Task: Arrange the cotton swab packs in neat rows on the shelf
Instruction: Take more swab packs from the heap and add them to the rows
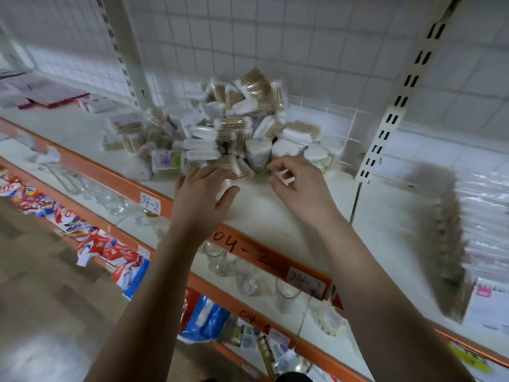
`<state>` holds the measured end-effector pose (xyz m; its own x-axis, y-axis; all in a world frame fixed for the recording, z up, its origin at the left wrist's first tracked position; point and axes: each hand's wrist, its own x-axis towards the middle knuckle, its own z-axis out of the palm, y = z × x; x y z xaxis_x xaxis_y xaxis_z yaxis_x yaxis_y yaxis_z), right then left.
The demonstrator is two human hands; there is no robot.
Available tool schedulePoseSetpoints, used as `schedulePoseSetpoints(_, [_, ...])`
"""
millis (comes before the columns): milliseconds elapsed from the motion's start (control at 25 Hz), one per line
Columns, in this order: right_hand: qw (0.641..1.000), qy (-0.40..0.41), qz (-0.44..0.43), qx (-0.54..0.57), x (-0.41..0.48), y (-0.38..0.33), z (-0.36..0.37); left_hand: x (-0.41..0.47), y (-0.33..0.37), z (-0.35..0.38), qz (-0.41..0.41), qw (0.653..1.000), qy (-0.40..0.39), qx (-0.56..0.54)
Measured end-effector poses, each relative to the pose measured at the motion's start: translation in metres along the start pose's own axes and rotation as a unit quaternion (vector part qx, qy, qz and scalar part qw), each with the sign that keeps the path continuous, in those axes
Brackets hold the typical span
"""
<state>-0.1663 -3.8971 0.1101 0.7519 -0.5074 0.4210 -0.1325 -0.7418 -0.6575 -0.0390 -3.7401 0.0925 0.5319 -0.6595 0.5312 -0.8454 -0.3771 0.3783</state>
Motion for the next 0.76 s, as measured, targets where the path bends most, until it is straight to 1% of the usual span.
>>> schedulePoseSetpoints(160, [1.000,-0.027,0.006,-0.004,0.019,-0.005,0.036,0.000,-0.034,-0.012,-0.017,1.000,0.014,0.004])
schedulePoseSetpoints(240, [0.999,-0.050,0.008,-0.017,0.030,-0.006,0.050,0.001,-0.046,-0.014,-0.025,1.000,0.012,0.012])
schedulePoseSetpoints(320, [0.998,-0.056,0.002,-0.025,0.040,-0.008,0.059,0.002,-0.056,-0.014,-0.032,0.999,0.007,0.010])
schedulePoseSetpoints(520, [0.997,-0.077,-0.004,-0.005,0.060,-0.011,0.079,0.006,-0.077,-0.017,-0.036,0.999,0.010,-0.009])
schedulePoseSetpoints(600, [0.998,-0.060,-0.005,-0.007,0.065,-0.011,0.082,0.009,-0.081,-0.016,-0.037,0.999,0.014,-0.009])
schedulePoseSetpoints(760, [1.000,0.013,-0.013,-0.003,0.079,-0.015,0.076,0.018,-0.087,-0.012,-0.023,0.999,0.017,-0.024])
